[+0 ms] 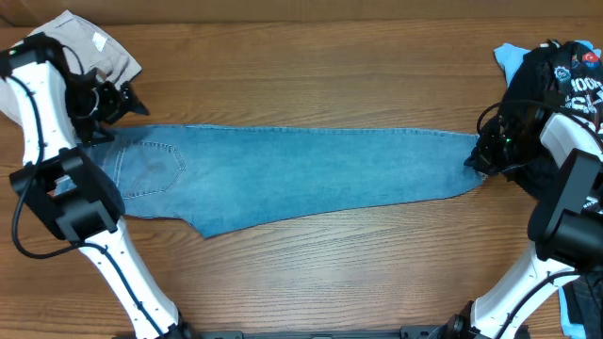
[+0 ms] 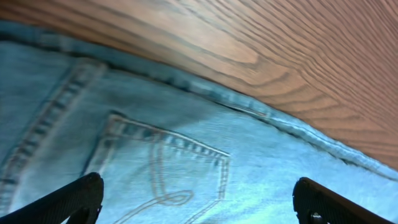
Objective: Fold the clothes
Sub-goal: 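Lift the leg hem with the right gripper and fold it leftward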
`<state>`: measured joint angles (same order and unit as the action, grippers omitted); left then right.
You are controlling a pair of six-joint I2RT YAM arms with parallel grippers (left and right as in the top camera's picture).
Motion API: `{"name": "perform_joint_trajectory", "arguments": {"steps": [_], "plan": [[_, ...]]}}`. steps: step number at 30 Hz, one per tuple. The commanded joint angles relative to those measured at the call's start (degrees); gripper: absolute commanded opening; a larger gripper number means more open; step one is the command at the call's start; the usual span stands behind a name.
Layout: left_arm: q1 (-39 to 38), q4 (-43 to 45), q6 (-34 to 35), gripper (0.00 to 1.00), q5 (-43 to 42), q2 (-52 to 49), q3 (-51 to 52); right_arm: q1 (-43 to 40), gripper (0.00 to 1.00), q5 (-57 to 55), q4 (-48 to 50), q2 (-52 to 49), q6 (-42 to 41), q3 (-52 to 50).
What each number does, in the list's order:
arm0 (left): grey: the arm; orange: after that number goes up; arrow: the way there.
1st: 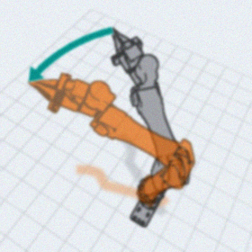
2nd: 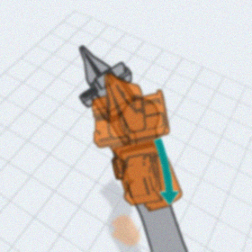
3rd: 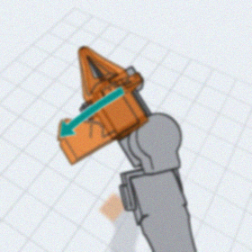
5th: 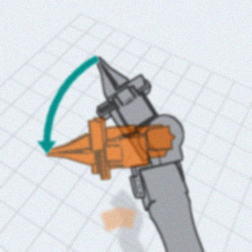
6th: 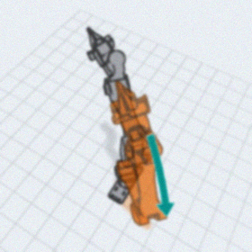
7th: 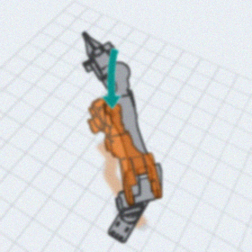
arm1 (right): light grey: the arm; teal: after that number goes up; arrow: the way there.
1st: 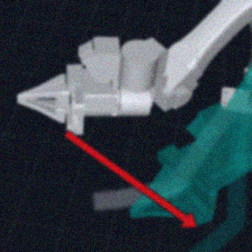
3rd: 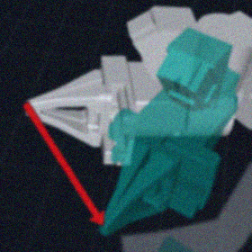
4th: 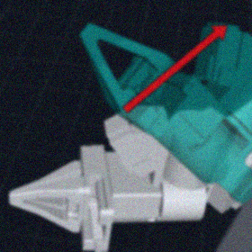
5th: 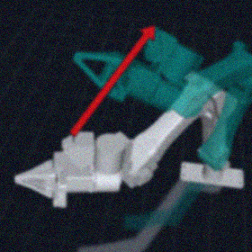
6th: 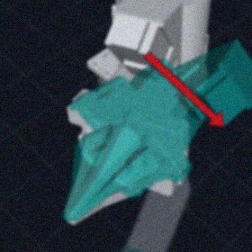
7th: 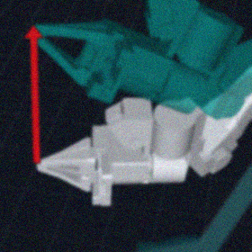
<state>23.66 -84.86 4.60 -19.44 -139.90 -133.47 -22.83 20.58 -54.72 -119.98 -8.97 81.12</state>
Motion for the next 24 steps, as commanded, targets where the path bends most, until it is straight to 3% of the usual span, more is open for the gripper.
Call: {"name": "perform_joint_trajectory", "arguments": {"steps": [1,14,24], "plan": [[-0.5,-0.2,-1.9,1.0,-0.9,1.2,0.2,0.0,0.04,-5.7,-0.8,-0.9,-3.9,2.6],[-1.2,0.0,-2.1,1.0,-1.0,1.2,0.2,1.6,0.04,-18.6,-15.8,0.0,-8.6,24.1],[-1.2,0.0,-2.1,1.0,-0.9,1.2,0.2,14.5,0.04,-28.4,-18.8,0.0,-12.1,27.0]]}}
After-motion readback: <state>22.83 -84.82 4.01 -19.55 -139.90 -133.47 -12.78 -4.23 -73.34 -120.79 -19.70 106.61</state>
